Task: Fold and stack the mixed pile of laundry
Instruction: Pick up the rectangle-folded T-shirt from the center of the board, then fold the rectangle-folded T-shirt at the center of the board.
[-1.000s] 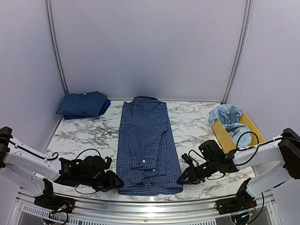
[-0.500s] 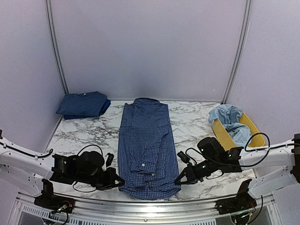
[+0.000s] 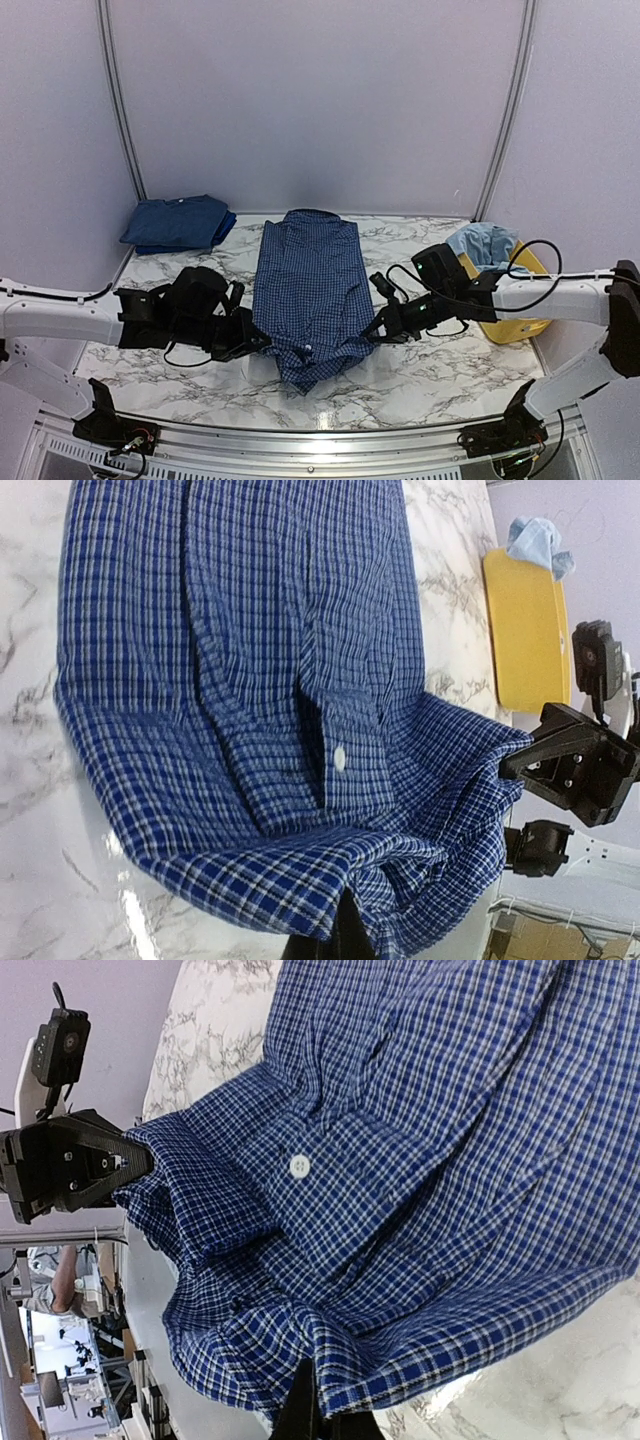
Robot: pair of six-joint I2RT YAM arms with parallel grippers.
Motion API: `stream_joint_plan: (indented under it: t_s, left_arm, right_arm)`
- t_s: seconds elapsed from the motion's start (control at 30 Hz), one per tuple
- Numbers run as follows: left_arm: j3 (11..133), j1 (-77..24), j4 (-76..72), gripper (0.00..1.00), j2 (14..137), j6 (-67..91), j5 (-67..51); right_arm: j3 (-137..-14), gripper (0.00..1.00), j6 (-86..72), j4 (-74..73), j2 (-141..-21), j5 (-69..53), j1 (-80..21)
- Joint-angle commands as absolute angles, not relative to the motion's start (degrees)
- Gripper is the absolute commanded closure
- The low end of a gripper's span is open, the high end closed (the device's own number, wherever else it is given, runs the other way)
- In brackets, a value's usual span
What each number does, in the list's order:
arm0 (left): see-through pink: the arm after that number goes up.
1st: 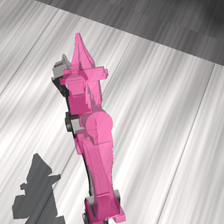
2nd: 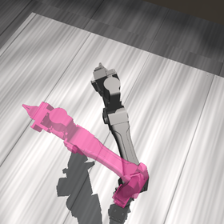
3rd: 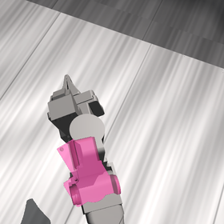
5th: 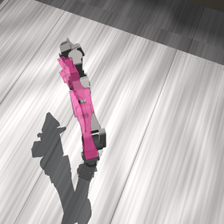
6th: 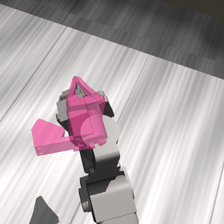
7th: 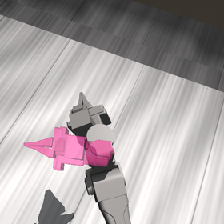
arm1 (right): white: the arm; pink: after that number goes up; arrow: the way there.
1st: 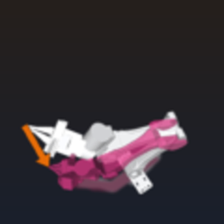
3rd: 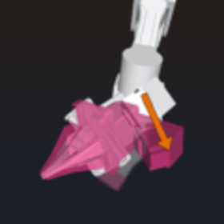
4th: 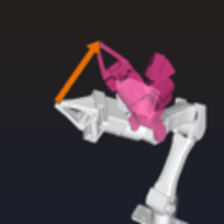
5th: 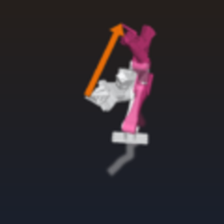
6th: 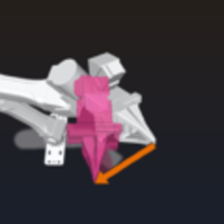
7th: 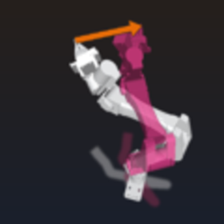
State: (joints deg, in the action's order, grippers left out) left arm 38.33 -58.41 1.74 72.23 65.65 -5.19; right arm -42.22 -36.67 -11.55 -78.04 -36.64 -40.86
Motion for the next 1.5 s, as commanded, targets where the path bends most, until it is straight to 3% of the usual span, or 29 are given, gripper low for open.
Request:
stream_joint_plan:
  t_s: [0.0, 0.23, 0.63, 1.0, 1.3, 1.33, 1.4, 1.47]
  left_arm:
    - [44.7, -53.1, 3.9, 1.0, 77.5, 59.1, -8.4]
    - [55.8, -41.1, 4.4, 1.0, 88.0, 51.7, -15.4]
    - [79.8, -28.1, 6.2, 1.0, 110.8, 47.2, -24.0]
    - [92.0, -23.8, 6.4, 1.0, 124.1, 47.2, -26.7]
    - [100.2, -22.8, 7.8, 1.0, 132.0, 46.9, -28.2]
    - [100.9, -22.8, 8.4, 1.0, 132.7, 46.7, -27.9]
    - [100.9, -22.6, 8.7, 1.0, 133.3, 46.6, -27.9]
    - [100.7, -22.1, 9.2, 0.89, 132.9, 46.3, -27.7]
  right_arm:
    - [-47.6, 1.0, -31.5, -12.8, -81.6, -38.8, -36.8]
    - [-58.4, 1.0, -27.6, -12.2, -91.7, -41.7, -27.9]
    - [-88.4, 1.0, -25.5, -15.1, -118.8, -45.4, -18.8]
    - [-104.6, 1.0, -27.5, -16.3, -133.3, -47.4, -17.0]
    - [-109.5, 1.0, -29.7, -14.7, -139.5, -48.8, -15.7]
    - [-110.0, 0.99, -29.9, -14.7, -140.0, -48.8, -15.6]
    - [-111.1, 0.81, -30.3, -15.5, -140.6, -49.0, -15.3]
    - [-112.2, 0.66, -30.5, -16.7, -140.3, -49.0, -14.4]
